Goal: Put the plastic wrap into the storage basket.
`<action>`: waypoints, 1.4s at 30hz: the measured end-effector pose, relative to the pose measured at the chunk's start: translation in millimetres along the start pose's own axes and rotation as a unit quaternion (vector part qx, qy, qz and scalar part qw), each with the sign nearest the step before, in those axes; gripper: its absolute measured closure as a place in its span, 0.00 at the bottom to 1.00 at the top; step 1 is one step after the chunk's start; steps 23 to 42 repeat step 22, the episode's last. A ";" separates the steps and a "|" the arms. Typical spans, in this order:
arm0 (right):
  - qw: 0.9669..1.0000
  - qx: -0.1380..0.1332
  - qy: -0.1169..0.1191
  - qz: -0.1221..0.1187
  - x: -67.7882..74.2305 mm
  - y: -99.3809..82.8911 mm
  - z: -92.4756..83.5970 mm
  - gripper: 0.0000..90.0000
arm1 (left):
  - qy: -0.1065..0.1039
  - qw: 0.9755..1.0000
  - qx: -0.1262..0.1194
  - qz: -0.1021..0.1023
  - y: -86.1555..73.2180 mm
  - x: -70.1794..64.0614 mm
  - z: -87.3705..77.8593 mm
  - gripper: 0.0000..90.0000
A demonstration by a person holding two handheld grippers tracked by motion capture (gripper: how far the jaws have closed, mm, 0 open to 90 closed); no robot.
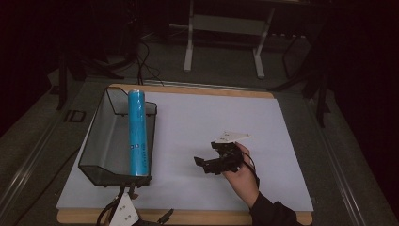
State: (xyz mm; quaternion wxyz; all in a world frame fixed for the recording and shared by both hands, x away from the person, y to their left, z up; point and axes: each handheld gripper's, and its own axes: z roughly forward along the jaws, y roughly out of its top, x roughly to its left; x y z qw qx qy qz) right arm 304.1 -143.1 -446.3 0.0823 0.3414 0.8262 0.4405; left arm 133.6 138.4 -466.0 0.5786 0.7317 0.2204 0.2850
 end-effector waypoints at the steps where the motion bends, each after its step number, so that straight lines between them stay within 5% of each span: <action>1: 1.000 -0.001 0.000 0.003 -1.5 -2.9 -1.5 0.14 | 0.000 1.000 0.000 0.000 0.0 -0.2 0.1 0.01; 7: 1.000 -0.013 0.001 0.021 -12.6 -19.2 -10.2 0.14 | 0.000 1.000 0.001 0.000 -0.3 -0.1 0.6 0.01; 17: 0.999 -0.024 -0.028 0.004 -24.5 -25.7 -16.9 0.14 | -0.005 1.000 0.003 0.000 -0.8 -0.6 0.5 0.01; 42: 1.000 -0.015 -0.024 0.000 -23.6 -27.4 -13.0 0.14 | -0.006 1.000 0.004 0.001 -0.8 -0.9 0.5 0.01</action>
